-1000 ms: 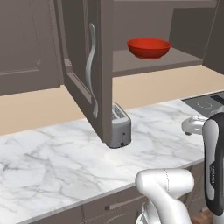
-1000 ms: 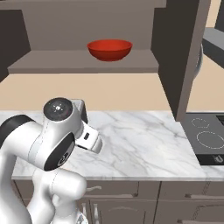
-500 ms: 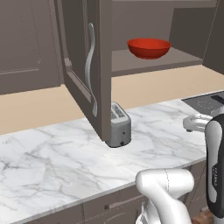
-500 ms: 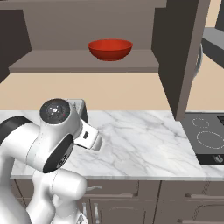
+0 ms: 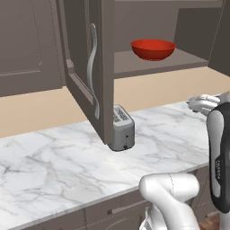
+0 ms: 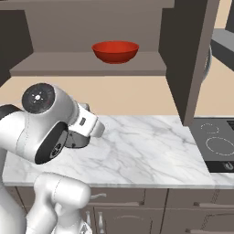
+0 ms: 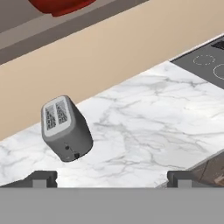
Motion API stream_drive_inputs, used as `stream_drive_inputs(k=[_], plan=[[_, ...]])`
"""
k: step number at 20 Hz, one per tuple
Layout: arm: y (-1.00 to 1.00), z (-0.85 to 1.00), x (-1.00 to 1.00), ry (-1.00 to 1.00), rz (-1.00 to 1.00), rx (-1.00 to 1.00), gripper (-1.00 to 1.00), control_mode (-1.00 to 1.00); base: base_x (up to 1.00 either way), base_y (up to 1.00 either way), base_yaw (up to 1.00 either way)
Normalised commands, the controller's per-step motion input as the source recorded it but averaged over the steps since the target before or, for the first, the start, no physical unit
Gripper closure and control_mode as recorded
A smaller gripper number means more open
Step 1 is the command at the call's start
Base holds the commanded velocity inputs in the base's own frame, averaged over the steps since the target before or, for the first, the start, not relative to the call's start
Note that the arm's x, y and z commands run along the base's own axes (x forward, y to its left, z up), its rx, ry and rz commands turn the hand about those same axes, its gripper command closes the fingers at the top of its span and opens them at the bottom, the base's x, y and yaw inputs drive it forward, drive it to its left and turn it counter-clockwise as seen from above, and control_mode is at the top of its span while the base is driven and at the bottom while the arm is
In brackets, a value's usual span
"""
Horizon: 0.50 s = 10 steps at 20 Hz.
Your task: Pick up the bowls from the cabinet and place each bowl in front of a stool on the dining counter.
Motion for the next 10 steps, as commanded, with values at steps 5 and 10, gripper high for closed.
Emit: stream_drive_inputs(k=[5,10], plan=[[0.0,0.67,0.64,0.04,-0.21,0.1,-1.0,-1.0,0.0,0.0,0.0],[-0.01,0.38,0.83,0.0,-0.16,0.16,-1.0,-1.0,0.0,0.0,0.0]])
